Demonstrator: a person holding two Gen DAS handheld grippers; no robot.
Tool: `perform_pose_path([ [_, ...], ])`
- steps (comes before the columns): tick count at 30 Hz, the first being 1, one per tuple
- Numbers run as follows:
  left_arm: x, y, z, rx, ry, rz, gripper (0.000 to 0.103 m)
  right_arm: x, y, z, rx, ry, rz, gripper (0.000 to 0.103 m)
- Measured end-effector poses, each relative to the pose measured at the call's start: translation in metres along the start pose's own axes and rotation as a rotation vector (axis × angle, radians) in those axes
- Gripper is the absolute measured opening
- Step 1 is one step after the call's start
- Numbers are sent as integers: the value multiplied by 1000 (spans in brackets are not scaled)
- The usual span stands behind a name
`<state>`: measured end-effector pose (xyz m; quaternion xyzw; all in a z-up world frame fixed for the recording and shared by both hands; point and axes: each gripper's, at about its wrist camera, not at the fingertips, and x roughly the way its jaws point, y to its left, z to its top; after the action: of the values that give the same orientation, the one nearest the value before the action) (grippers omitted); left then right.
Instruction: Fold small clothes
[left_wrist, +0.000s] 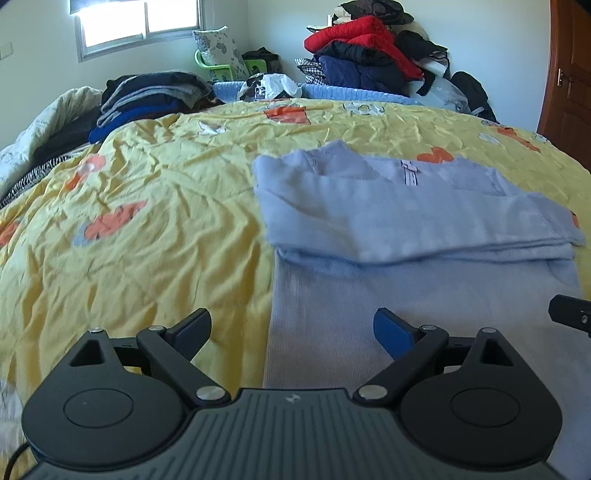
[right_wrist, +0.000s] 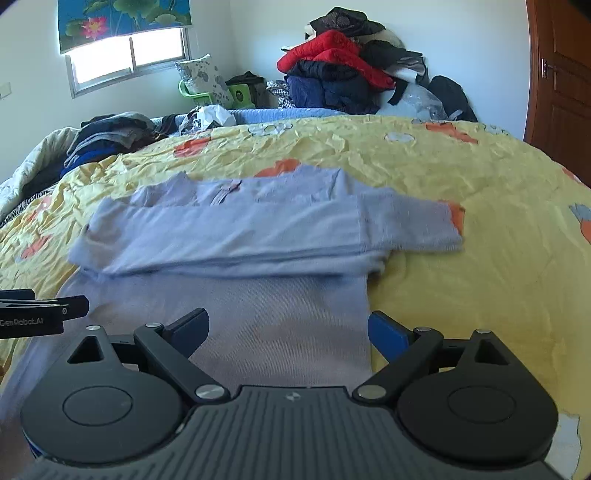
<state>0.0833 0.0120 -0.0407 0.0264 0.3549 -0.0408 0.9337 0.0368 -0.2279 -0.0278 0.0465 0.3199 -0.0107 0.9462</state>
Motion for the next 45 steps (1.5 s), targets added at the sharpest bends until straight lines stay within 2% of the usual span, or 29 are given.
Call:
perform_pose_path([
  [8,-18,-3,-18,10,1,-10,96,-15,5,-15,-18,0,-1,95],
  [23,-28,-5,-38,-3,12,-22,98,-27,5,-32,-58,14,-41,96],
  [33,-30,-5,-52,-14,-49,-4,103,-23,4,-42,-55,34,-32,103],
  [45,-30,-5,-54,-30,-54,-7,103,-18,8,-44,-94,34,-20,103],
])
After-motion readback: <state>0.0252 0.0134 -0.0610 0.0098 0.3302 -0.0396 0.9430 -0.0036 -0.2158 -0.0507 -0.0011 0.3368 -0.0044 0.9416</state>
